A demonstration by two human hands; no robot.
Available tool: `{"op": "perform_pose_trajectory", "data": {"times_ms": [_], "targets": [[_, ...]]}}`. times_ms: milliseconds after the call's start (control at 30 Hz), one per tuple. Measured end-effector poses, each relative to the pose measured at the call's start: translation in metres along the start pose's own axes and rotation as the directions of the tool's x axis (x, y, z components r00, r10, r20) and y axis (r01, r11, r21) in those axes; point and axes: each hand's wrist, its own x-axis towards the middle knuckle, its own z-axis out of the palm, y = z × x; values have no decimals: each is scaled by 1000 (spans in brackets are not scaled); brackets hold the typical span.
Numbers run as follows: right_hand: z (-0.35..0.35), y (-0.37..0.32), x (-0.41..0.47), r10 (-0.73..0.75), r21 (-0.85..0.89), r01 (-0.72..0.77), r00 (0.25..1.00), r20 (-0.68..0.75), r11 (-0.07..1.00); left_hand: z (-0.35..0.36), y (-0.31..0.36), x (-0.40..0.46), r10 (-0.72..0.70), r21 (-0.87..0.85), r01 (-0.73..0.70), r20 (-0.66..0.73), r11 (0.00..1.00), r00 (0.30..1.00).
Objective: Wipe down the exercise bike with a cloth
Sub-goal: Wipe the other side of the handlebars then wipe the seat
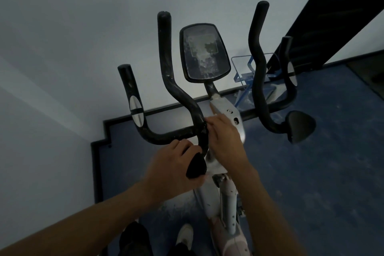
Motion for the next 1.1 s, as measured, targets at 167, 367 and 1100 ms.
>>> {"op": "perform_pose_trajectory", "data": {"times_ms": [167, 367, 1100], "targets": [[17, 19, -37, 32, 168, 19, 954, -297, 986, -1, 0, 0, -15, -9, 16, 18, 1000, 1000], [13, -6, -9, 177, 187, -117, 924, -341, 975, 1, 0, 0, -10, 14, 10, 16, 1000, 1000], [35, 28, -81, -153, 275, 217, 960, -237, 937, -5, 4, -2, -144, -51, 146, 37, 988, 989]]}}
